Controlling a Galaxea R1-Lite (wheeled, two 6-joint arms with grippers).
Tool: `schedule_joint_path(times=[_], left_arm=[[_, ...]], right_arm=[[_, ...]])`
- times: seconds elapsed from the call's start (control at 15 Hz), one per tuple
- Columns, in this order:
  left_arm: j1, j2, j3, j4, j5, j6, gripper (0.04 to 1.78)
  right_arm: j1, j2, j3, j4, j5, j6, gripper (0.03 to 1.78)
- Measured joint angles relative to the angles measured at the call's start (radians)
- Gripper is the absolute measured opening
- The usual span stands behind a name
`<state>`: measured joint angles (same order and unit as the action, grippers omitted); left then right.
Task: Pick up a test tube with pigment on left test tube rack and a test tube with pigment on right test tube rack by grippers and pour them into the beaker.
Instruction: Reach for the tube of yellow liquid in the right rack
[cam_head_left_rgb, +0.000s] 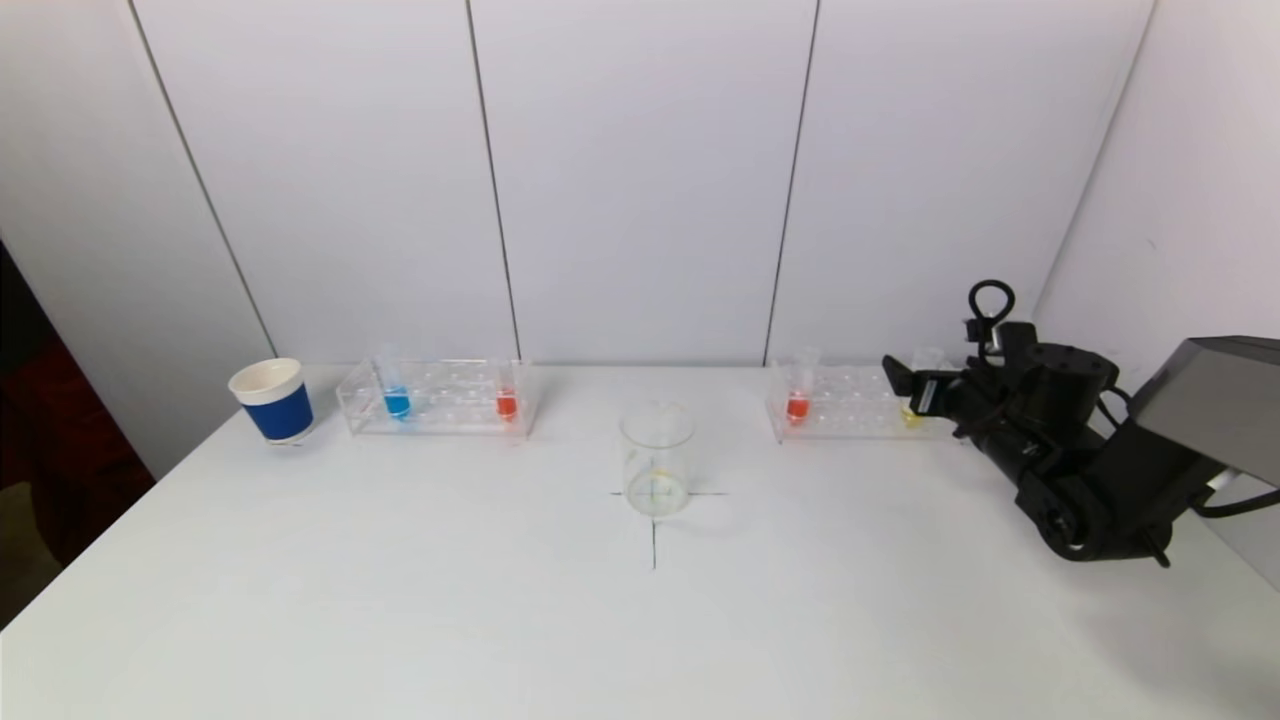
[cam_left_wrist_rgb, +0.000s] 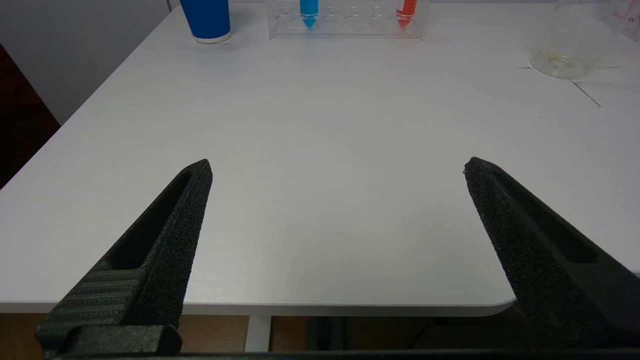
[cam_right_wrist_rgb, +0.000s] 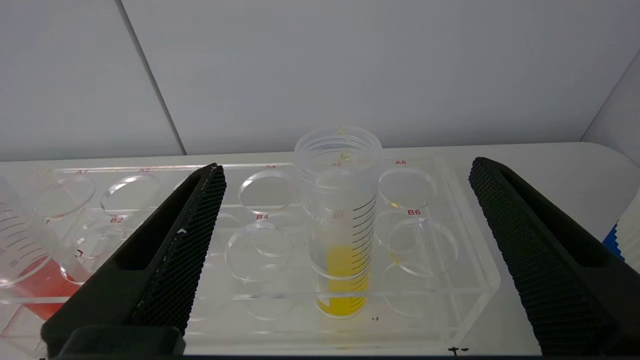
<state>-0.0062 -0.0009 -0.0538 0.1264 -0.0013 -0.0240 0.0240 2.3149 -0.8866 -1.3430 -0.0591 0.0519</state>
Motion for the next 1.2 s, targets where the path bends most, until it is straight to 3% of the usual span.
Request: schedule_joint_path(times=[1.2], left_arm=[[0.000,0.000,0.000,0.000,0.000,0.000,1.76]], right_arm=[[0.007,0.052,-0.030,-0.050,-0.003,-0.008,1.77]])
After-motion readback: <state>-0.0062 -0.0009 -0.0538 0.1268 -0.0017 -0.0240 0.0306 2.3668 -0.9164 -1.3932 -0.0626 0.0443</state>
